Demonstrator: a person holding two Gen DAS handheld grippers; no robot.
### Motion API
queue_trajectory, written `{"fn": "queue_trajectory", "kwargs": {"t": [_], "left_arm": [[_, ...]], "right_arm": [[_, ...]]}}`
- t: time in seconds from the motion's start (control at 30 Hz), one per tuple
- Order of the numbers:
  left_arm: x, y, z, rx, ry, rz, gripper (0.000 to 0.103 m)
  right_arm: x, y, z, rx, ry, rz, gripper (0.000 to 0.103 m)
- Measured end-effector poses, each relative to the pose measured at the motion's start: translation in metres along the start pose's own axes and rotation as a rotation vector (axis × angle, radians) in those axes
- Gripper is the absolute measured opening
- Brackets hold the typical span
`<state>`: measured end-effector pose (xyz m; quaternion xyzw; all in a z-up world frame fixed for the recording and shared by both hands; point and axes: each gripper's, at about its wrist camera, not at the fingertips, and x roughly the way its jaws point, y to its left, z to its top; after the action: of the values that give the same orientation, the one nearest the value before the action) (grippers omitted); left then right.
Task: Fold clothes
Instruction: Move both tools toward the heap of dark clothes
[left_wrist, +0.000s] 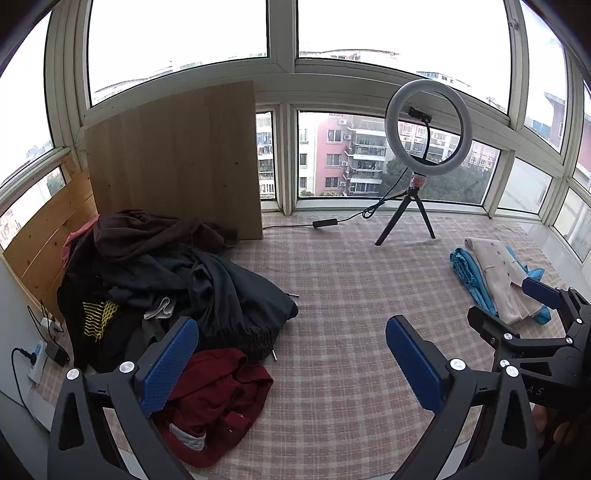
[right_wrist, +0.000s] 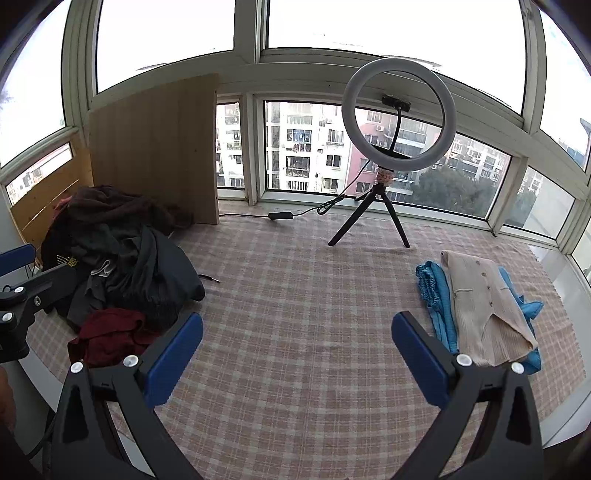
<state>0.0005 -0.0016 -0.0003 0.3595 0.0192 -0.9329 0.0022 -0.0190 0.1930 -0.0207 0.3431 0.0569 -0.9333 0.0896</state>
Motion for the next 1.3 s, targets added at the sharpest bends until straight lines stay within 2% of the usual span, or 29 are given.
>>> {"fn": "queue_trajectory", "kwargs": {"t": [0.3,0.37,0.7,1.3], "left_arm": [[-0.001,0.005,-0.002,0.002,-0.001,0.024,0.102],[0.000,0.007,-0.002,0.003,-0.002,0.029,0.102],[-0.002,0.017,-0.003,-0.012,-0.006,0.058,0.102],[-0.009,0.082,-0.009,-0.096,-0.005,0.175,0.102]], "right_arm": [[0.007,-0.004,0.007,0.003,0.016,0.018,0.103],[0.003,-0.002,0.000,-0.001,-0.003,0.015,0.103],[0.007,0.013,0.006,-0.017,0.012,0.049,0.103],[0.033,0.068,0.026,-0.087,0.030,0.163,0.103]]}}
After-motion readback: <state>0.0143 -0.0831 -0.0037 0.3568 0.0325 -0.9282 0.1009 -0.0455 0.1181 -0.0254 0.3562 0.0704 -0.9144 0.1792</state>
